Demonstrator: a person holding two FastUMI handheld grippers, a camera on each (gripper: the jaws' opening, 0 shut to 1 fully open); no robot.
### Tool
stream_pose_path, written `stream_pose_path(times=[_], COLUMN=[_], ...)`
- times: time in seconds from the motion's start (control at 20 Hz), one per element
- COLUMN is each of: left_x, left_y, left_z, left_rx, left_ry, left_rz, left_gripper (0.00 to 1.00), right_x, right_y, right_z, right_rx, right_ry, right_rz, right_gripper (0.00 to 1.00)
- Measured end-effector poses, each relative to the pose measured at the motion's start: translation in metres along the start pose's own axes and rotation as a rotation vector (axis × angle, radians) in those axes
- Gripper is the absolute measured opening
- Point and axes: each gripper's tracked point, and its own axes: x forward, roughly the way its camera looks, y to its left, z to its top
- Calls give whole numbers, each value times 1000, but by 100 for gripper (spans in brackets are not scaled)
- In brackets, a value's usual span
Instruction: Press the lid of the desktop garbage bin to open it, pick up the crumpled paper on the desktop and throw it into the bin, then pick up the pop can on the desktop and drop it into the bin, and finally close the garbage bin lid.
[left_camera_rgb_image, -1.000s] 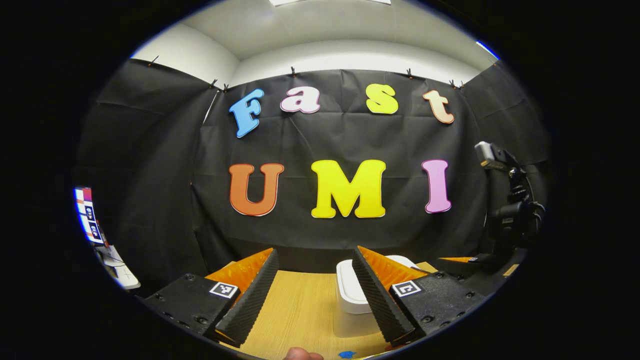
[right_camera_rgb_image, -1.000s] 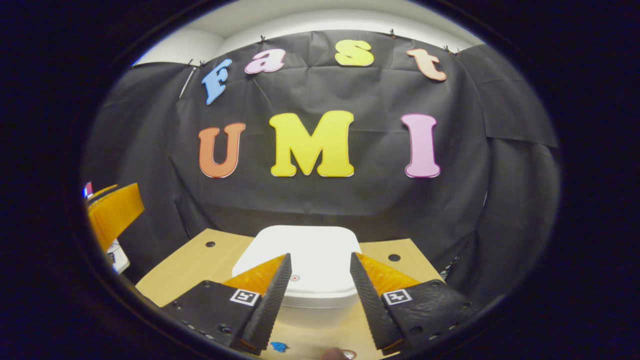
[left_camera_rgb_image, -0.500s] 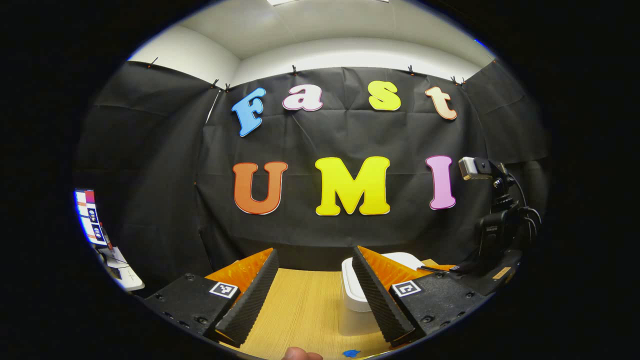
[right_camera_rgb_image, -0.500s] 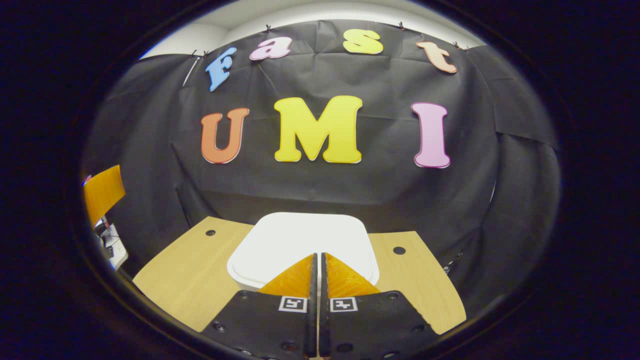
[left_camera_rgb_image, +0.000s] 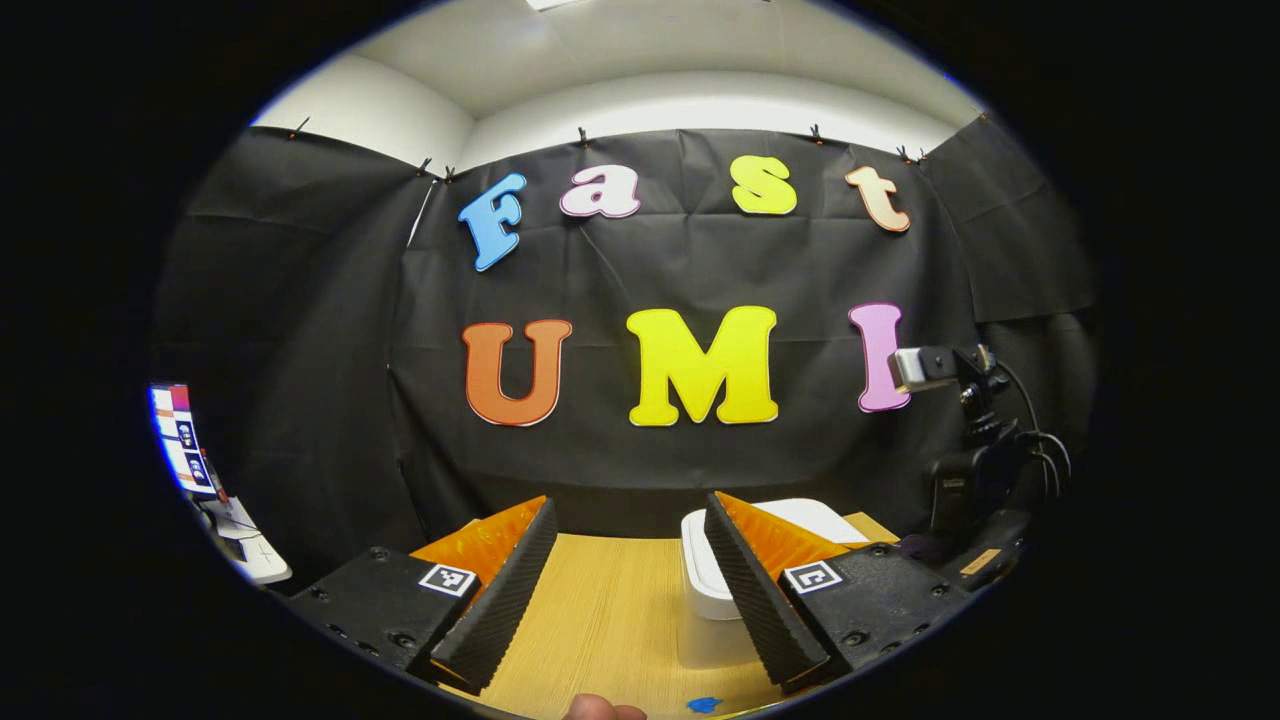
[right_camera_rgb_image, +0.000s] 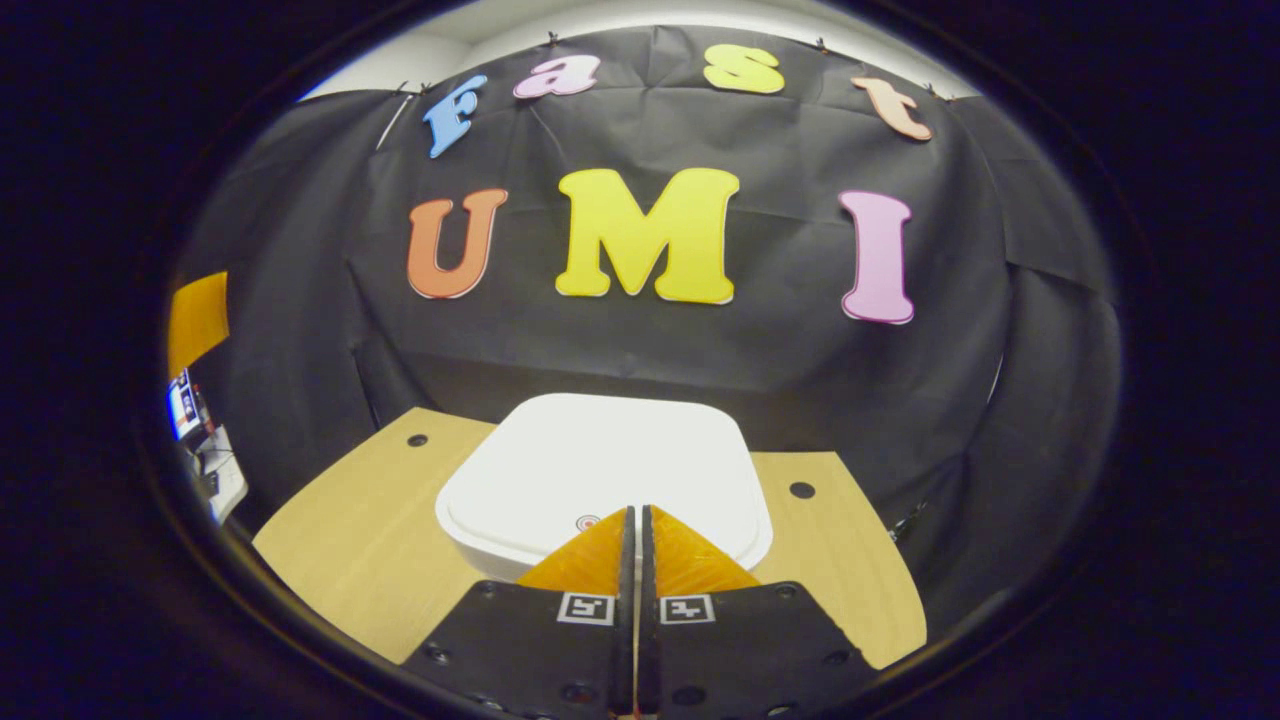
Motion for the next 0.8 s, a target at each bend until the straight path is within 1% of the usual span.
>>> stream_pose_path(times=[0.2,0.25,0.45,0.5,0.55,0.65,0.7,0.75,0.8], left_x=[1,0,0,0,0,-2,-2,-1,-1], left_y=[-4,-5,-5,-6,-7,-9,-11,-12,-14], left_z=[-5,-6,-7,-8,-10,-10,-9,-9,-9], left_rx=[-14,-14,-11,-17,-21,-23,-21,-21,-22], left_ry=[14,14,15,18,22,25,25,24,24], left_rz=[-4,-5,-5,-7,-10,-15,-19,-23,-28], left_gripper=[96,96,96,96,96,96,96,96,96], right_x=[5,3,-8,-9,-15,-26,-30,-33,-40], right_y=[-1,-1,-1,-2,-3,-7,-7,-9,-8], right_z=[-2,-5,11,17,24,43,50,56,61], right_rx=[-12,-6,-50,-52,-42,-23,-12,-1,7], right_ry=[44,38,-48,-65,-95,-157,-174,-193,-208], right_rz=[11,12,12,18,21,16,20,18,20], right_gripper=[2,1,1,2,24,35,47,72,85])
